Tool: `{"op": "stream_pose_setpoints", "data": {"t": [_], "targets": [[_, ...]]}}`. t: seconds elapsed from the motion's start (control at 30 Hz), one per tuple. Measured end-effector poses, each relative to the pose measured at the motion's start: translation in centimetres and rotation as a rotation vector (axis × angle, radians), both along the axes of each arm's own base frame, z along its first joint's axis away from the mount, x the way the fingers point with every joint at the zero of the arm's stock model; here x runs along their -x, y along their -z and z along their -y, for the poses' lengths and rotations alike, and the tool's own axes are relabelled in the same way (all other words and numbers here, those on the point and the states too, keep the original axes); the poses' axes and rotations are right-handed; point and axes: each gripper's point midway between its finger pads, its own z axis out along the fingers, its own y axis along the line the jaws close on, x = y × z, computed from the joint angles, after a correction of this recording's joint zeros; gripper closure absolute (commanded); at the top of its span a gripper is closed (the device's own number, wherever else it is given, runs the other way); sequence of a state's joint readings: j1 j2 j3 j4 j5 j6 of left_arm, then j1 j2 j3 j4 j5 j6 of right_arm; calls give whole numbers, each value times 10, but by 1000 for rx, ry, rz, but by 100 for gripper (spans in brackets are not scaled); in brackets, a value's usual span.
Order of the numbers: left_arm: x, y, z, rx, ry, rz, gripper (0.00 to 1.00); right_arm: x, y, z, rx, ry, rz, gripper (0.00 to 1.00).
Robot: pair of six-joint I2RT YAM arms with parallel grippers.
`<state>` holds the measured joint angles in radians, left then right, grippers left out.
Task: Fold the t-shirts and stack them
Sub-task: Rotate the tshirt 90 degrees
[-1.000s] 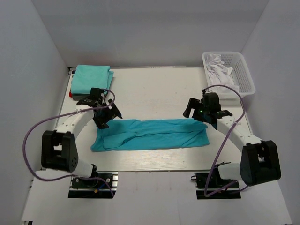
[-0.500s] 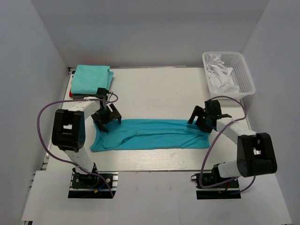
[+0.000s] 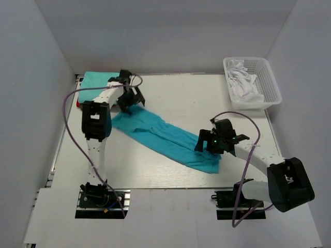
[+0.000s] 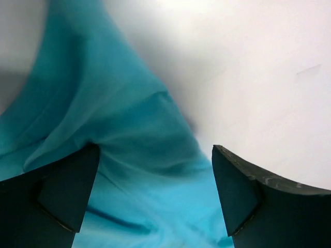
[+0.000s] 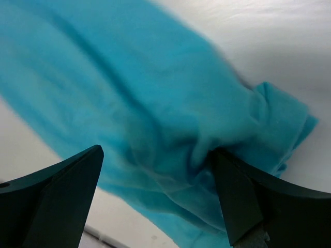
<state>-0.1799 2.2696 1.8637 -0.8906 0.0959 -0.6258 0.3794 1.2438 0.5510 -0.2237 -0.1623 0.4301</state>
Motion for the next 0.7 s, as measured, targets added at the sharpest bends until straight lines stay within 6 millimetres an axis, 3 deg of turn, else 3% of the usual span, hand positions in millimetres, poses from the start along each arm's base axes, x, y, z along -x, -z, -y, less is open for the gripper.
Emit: {"op": "stream_pose_setpoints", "data": {"t": [0.07, 0.13, 0.2, 0.3, 0.43, 0.57, 0.7], "targets": [[-44, -6, 26, 30, 55, 102, 0, 22, -1, -25, -23, -116, -18, 10], [-92, -10, 66, 81, 126, 239, 0, 52, -1, -54, -36, -266, -38, 10], [-117, -14, 105, 142, 183, 345, 0, 83, -2, -76, -35, -413, -60, 10], [-131, -20, 167, 285, 236, 463, 0, 124, -2, -93, 11, -620, -104, 10], [-144, -27, 225, 481, 238, 571, 0, 148, -8, -109, 64, -815, -123, 10], [-160, -32, 253, 641, 178, 655, 0, 155, -17, -133, 70, -967, -99, 10], [-170, -39, 255, 721, 110, 687, 0, 160, -15, -137, 77, -1060, -109, 10]]}}
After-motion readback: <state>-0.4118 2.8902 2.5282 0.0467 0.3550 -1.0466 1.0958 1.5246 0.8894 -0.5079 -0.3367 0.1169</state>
